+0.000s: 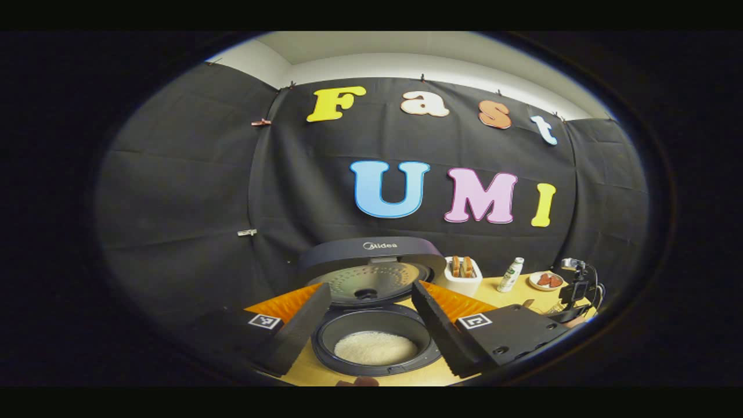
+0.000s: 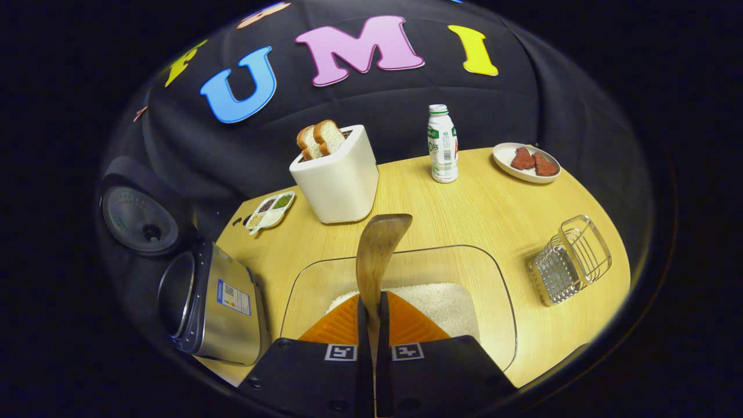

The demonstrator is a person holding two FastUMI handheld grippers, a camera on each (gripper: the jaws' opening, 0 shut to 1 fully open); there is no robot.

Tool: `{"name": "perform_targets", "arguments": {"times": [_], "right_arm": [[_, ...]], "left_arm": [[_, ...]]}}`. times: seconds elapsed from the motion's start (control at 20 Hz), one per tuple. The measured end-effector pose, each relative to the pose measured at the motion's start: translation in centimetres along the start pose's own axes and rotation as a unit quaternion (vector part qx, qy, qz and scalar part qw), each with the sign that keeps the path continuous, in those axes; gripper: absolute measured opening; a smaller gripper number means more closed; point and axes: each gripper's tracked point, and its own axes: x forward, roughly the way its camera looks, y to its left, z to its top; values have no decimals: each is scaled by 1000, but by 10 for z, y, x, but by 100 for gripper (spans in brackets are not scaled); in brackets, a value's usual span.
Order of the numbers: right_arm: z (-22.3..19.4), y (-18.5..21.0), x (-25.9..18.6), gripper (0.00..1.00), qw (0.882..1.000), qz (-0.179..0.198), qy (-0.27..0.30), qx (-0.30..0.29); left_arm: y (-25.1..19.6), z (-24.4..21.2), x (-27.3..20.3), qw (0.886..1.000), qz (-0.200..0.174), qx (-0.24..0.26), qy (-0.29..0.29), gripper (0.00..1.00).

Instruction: Close the left gripper, press the button to open the rice cooker; take a wooden spoon from the chopstick holder with the right hand, scoop a spoonful of rice and pour it into the rice cooker, then put the wooden spoon back into the chopstick holder.

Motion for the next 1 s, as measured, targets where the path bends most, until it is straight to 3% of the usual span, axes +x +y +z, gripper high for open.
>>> {"name": "perform_targets", "arguments": {"times": [0.55,1.0], "right_arm": [[33,-16,-23,7,988,72,-43,129],[66,-36,-46,7,961,113,-72,241]], "left_arm": [[-2,-1,-9,1000,4,-4,-1,95],[-1,-2,-16,1000,11,-9,0,95]]}}
